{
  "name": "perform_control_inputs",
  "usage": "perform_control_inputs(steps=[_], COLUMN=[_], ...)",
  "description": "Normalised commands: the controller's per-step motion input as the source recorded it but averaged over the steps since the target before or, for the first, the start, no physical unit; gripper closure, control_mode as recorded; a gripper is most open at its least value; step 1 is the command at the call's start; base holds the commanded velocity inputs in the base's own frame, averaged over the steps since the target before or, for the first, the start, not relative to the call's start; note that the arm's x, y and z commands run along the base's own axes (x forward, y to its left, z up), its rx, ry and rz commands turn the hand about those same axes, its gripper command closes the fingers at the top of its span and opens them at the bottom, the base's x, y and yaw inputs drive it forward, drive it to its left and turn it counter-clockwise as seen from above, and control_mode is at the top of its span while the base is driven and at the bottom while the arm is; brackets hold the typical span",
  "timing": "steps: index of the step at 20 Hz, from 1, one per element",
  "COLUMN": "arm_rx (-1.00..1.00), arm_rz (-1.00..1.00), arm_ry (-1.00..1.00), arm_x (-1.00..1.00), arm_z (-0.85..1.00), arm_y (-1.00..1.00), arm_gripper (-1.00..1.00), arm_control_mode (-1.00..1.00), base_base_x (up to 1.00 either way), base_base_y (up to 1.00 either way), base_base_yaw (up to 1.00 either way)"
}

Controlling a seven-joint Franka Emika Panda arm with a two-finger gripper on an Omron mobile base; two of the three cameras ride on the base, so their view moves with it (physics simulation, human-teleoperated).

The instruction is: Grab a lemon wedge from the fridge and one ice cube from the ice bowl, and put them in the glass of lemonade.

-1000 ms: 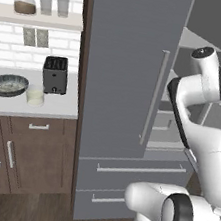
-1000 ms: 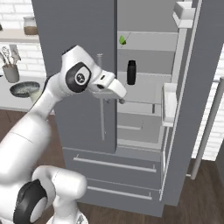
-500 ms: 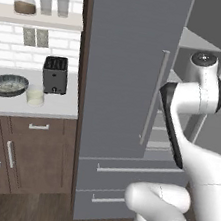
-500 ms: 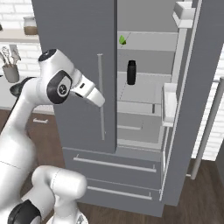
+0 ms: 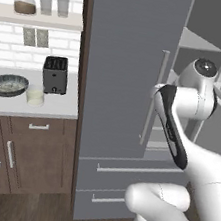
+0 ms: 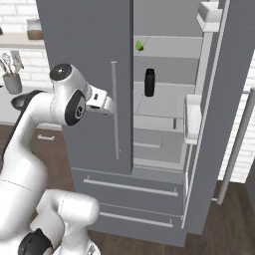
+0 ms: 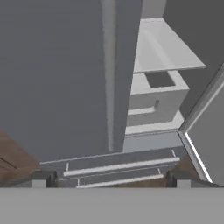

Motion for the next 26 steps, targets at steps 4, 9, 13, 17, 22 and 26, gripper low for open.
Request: perform_control_inputs(steps=[4, 9, 13, 17, 22, 26], arm_rx=[0.0, -0.04, 0.0, 0.0, 0.0, 0.0], arm_rz=[0.32, 0.05, -0.02, -0.06, -0.11, -0.06], arm_ry=[0.06, 0.05, 0.02, 0.0, 0.0, -0.01], arm_x=[0.79, 0.15, 0.14, 0.19, 0.14, 0.32], arm_z=[0.0, 0.0, -0.04, -0.3, -0.18, -0.17], arm_y=[0.13, 0.01, -0.08, -0.12, -0.14, 0.0], arm_gripper=[-1.0, -1.0, -1.0, -1.0, -1.0, -1.0], arm_control_mode=[-1.0, -1.0, -1.0, -1.0, -1.0, -1.0], base_base_x=[0.0, 0.0, 0.0, 0.0, 0.0, 0.0], base_base_y=[0.0, 0.0, 0.0, 0.0, 0.0, 0.0], base_base_yaw=[0.0, 0.0, 0.0, 0.0, 0.0, 0.0])
